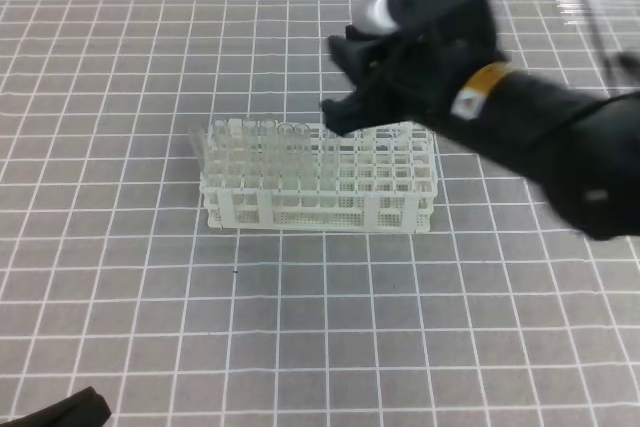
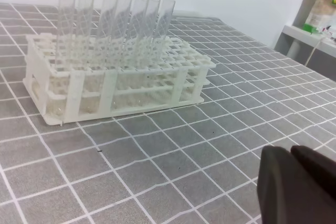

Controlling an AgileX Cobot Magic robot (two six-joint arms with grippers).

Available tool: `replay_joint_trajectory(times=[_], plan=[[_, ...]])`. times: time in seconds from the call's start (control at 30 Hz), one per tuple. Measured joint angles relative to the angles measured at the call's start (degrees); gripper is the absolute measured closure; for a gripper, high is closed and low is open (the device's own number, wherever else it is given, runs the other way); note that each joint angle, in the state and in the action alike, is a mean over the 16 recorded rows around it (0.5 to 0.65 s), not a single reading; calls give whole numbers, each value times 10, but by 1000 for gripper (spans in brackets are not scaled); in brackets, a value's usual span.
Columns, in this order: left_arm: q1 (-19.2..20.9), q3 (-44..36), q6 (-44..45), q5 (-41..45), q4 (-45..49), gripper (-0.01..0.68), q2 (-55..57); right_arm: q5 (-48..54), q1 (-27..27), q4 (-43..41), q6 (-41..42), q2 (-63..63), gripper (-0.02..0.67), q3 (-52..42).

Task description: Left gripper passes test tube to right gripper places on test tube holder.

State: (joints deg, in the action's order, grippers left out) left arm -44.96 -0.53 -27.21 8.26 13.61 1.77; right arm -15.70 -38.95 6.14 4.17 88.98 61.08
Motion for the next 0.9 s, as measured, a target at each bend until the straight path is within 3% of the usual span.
replay_joint_trajectory(times=[0.3, 0.6, 0.9], plan=[[0, 2, 0, 2, 0, 673, -1, 146, 0, 11, 22, -242, 648, -119], [0, 0, 0, 2, 1, 673, -1, 239, 0, 26, 23, -479, 661, -277], [0, 2, 0, 4, 1, 673, -1, 262, 17, 10, 23, -598, 662, -381]])
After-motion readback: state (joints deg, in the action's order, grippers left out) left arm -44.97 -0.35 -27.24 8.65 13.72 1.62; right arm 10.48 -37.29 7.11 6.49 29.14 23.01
